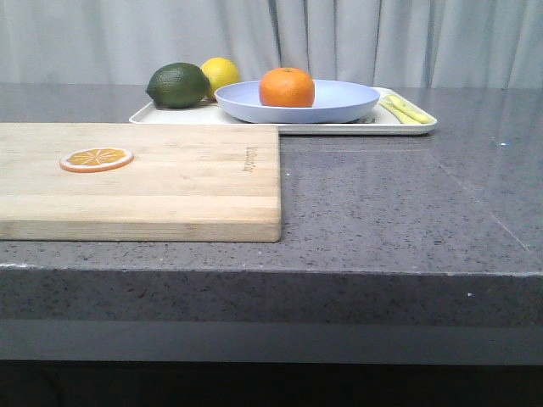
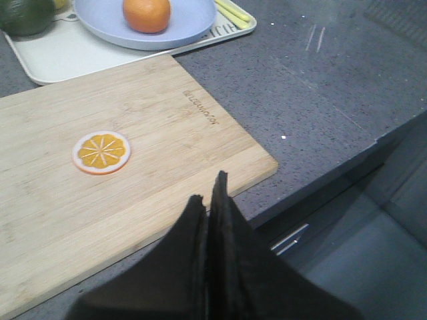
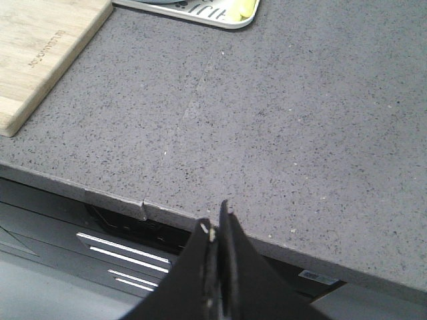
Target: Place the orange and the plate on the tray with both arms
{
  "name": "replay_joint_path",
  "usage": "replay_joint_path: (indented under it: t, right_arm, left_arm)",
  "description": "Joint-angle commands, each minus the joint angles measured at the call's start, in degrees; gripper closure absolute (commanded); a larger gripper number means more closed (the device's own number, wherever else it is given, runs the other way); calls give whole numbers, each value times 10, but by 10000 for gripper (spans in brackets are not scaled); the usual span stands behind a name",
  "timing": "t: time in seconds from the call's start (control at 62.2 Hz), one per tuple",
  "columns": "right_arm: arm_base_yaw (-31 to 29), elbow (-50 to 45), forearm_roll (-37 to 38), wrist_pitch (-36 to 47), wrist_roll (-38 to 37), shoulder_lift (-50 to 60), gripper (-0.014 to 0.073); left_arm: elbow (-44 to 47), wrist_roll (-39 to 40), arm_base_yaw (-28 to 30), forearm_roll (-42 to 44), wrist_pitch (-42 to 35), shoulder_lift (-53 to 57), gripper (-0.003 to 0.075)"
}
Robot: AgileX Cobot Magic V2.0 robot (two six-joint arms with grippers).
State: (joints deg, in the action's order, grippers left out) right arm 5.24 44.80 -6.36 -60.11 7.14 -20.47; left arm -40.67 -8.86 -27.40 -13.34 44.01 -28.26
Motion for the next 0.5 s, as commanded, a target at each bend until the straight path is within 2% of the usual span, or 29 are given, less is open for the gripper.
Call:
replay_joint_path:
  t: [0.0, 0.209, 0.418, 0.482]
  right_arm:
    - [0, 12, 2, 39, 5, -6, 659]
    - [0, 12, 2, 39, 5, -6, 659]
    - [0, 12, 2, 39, 5, -6, 659]
    - [0, 12, 2, 39, 5, -6, 659]
  left_arm:
    - [11, -1, 45, 17, -59, 34, 740]
    - [96, -1, 163, 23, -124, 112, 740]
    - [179, 0, 207, 22, -226, 169, 740]
    - [215, 47, 208, 57, -256, 199, 740]
